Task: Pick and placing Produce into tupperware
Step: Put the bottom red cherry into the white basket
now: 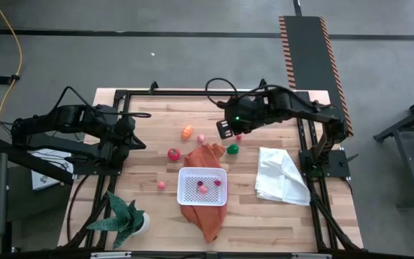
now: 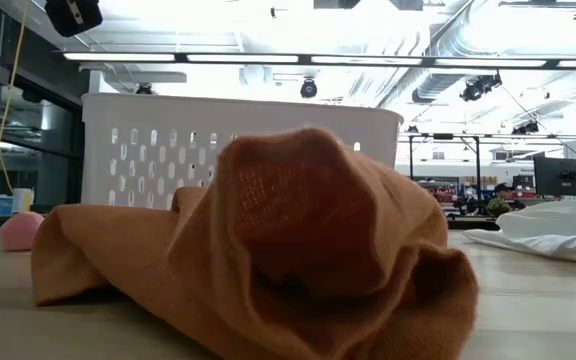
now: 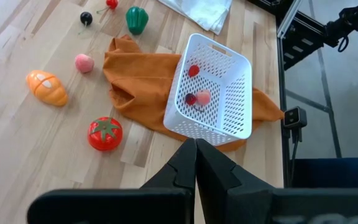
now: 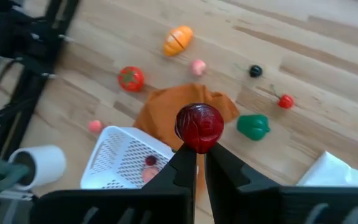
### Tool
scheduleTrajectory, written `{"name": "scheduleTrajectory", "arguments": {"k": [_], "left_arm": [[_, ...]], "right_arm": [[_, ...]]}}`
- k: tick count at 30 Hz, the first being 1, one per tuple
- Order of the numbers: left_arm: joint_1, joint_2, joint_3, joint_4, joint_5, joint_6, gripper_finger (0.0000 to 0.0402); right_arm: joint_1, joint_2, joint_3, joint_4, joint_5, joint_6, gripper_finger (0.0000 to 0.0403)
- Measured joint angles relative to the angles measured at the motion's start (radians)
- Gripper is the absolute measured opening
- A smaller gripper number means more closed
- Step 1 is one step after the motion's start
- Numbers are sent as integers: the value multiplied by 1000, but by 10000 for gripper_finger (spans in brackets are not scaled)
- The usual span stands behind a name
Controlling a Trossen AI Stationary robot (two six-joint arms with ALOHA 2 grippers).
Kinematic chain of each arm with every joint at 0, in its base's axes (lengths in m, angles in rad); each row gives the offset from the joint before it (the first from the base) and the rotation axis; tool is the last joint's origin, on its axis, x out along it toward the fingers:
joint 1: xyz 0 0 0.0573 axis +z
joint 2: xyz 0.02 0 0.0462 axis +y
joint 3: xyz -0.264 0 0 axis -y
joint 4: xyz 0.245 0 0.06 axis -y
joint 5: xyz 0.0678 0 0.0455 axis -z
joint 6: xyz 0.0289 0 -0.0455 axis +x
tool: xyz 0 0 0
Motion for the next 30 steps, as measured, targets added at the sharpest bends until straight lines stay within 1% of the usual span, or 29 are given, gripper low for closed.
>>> {"name": "scheduleTrajectory", "arguments": {"k": [12,15,22,30], "left_arm": [[0,0,0,9,0,-17,1],[0,0,0,30,0,-17,1],[0,0,0,155,0,-18,1],[0,0,0,326,6,-18,1]], "right_arm": [[0,-1,145,33,-4,-193,9],[0,-9,141,77,-37,-269,9],[0,-11,141,165,-178,-473,9],[0,-11,140,268,-274,-610,9]]}}
